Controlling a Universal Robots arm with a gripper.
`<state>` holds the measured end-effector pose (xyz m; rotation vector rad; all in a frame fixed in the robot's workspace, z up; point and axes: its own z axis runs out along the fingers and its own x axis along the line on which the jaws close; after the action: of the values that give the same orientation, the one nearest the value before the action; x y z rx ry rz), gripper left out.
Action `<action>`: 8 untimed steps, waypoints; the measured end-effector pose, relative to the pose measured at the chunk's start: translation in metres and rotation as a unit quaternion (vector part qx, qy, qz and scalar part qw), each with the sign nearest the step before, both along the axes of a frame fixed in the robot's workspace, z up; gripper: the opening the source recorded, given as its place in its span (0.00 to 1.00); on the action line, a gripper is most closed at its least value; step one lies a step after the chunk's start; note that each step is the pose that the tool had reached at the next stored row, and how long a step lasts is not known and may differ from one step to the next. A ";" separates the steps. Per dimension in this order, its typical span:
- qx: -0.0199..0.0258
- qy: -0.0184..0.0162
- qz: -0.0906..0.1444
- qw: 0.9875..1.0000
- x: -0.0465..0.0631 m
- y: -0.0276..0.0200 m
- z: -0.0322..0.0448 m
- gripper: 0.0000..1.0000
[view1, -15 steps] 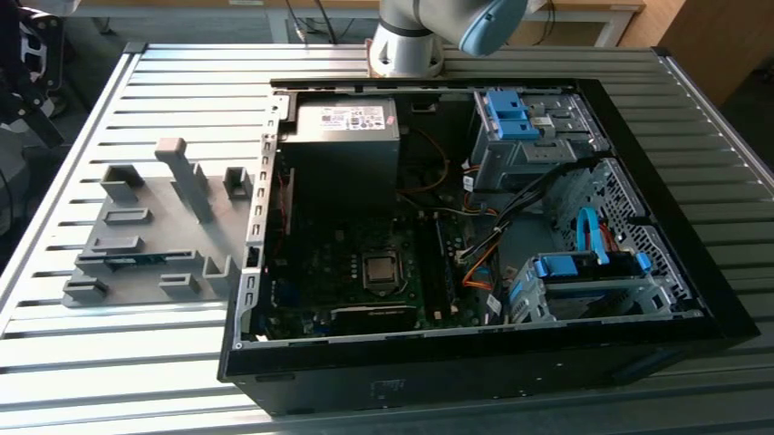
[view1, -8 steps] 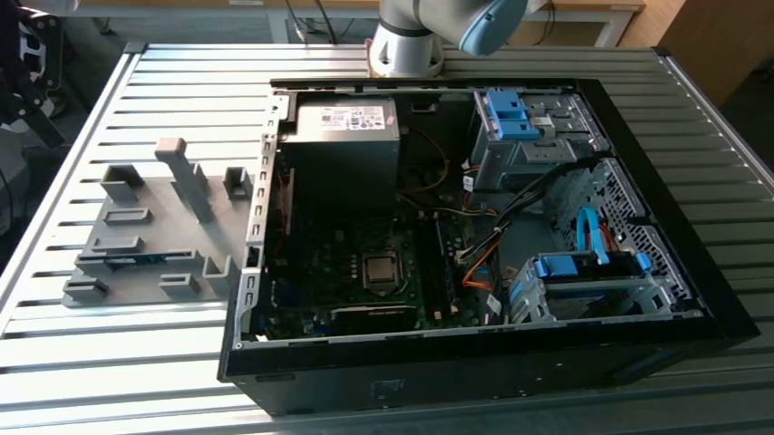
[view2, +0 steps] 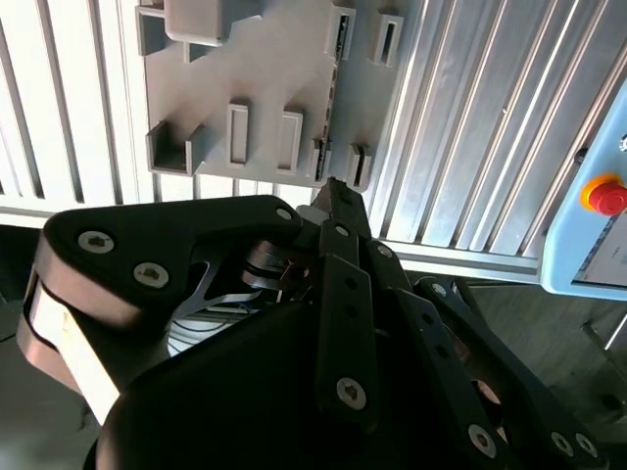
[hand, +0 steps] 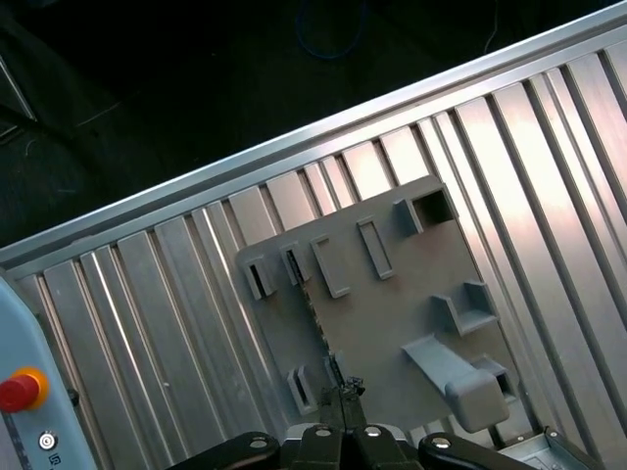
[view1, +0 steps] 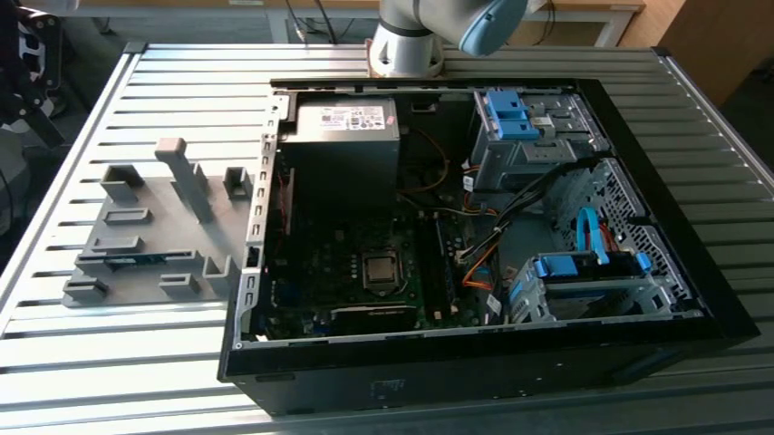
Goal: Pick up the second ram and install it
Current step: 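Pick up the second ram and move it above second insertion slot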
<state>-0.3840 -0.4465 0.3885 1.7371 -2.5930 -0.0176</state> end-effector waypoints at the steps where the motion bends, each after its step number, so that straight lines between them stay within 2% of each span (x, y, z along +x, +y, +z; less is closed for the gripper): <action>1: 0.000 0.000 0.002 1.000 0.000 0.0000 0.0000 0.11; 8: 0.000 0.000 0.011 1.000 0.000 -0.0001 0.0000 0.11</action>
<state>-0.3840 -0.4466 0.3884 1.7651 -2.5740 -0.0173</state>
